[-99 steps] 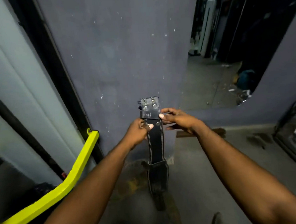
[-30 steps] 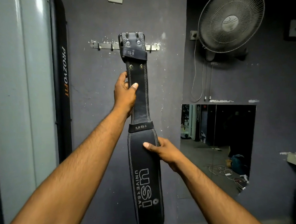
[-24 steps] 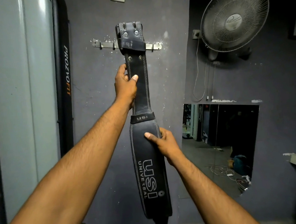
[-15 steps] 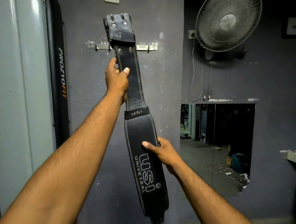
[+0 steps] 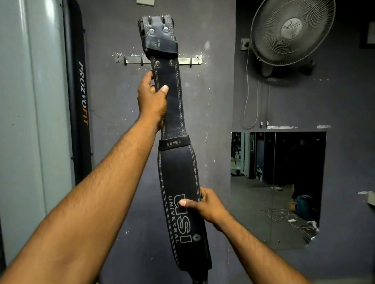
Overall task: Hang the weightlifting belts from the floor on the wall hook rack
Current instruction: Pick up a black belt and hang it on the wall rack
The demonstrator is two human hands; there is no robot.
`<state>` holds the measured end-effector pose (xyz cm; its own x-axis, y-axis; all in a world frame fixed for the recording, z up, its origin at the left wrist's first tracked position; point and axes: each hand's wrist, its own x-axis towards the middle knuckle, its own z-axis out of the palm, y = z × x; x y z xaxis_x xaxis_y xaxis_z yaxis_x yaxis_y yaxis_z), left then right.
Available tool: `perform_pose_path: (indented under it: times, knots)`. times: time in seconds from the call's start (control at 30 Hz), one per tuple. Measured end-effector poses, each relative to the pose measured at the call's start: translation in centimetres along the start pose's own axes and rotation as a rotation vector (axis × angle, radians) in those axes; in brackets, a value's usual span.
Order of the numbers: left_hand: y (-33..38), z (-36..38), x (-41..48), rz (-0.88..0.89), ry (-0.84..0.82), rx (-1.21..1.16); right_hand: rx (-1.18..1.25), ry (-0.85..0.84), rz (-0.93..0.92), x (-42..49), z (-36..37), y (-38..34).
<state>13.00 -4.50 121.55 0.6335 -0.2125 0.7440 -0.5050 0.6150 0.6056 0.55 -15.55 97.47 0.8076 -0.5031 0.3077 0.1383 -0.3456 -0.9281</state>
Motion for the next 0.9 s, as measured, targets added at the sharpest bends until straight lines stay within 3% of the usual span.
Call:
perform_pose_path:
  times: [0.17,0.37,0.5,0.63,0.7,0.8,0.9]
  knots:
    - [0.2,-0.2,-0.2,-0.004,-0.071,-0.007,-0.037,-0.198,0.053,-0.5,-1.1,-3.1]
    - [0.8,1.2,-0.7,0.027,-0.182,0.090,0.163,0.141,-0.268,3.3,-2.9,-16.1]
    - [0.4,1.8,-2.0,0.066,-0.274,0.160,0.224,0.151,-0.399,5.2,-3.1,-21.7]
    - [0.7,0.1,-3.7,0.065,-0.358,0.196,0.262,0.220,-0.441,5.6,-2.6,-22.0]
    - [-0.3,-2.3,-6.1,-0.042,-0.500,0.193,0.303,0.251,-0.468,5.5,-2.6,-22.0]
    - [-3.7,-6.5,-10.2,-0.361,-0.716,0.180,0.331,0.305,-0.495,5.5,-3.1,-22.1]
    - [-5.9,-7.6,-12.2,-0.413,-0.651,0.143,0.299,0.327,-0.497,5.7,-3.0,-21.7]
